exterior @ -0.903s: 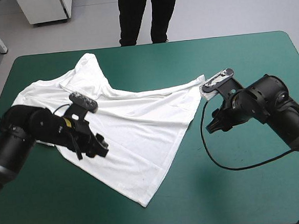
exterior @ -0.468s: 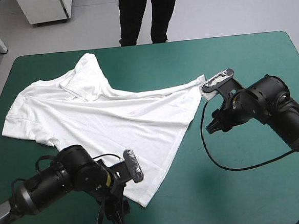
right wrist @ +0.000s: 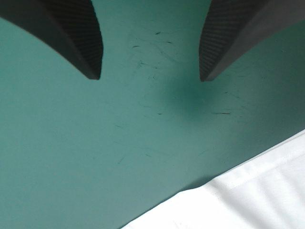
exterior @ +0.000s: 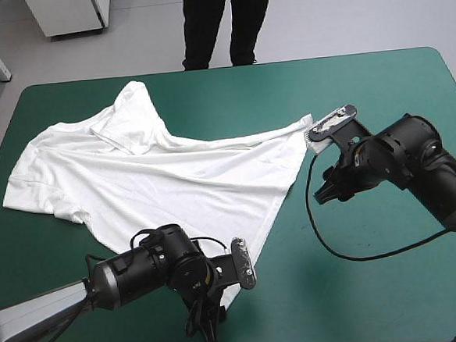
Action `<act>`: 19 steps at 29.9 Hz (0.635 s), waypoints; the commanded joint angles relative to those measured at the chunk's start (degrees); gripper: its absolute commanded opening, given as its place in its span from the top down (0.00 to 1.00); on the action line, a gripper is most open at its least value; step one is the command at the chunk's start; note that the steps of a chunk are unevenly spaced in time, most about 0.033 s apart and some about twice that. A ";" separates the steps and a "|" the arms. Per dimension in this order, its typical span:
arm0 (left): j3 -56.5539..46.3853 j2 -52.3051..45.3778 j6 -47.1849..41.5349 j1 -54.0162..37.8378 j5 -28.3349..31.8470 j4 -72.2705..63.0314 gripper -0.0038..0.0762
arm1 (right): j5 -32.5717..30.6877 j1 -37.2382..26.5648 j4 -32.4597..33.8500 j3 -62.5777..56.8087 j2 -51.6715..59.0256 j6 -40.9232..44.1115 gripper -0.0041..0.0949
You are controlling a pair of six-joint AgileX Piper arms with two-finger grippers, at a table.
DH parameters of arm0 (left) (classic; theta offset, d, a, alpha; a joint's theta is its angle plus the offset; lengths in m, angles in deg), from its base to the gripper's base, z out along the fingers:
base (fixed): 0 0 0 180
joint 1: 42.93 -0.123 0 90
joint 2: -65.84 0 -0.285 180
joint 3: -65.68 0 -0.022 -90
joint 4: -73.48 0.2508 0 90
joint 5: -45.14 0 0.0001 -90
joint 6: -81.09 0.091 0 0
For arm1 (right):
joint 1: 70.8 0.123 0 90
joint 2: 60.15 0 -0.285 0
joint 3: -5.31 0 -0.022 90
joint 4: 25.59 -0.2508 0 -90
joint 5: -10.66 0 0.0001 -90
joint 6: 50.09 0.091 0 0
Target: Fold the cloth
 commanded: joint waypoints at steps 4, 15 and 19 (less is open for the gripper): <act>1.12 0.63 1.40 0.30 6.02 -0.60 0.38 | 1.89 -0.04 1.37 1.94 1.67 -0.06 0.40; -3.90 5.36 1.54 0.30 8.78 -2.01 0.38 | 1.88 -0.04 1.72 1.94 1.67 -0.06 0.40; -5.21 6.28 0.75 0.30 11.81 -2.17 0.45 | 1.88 -0.04 1.59 1.94 1.67 -0.06 0.40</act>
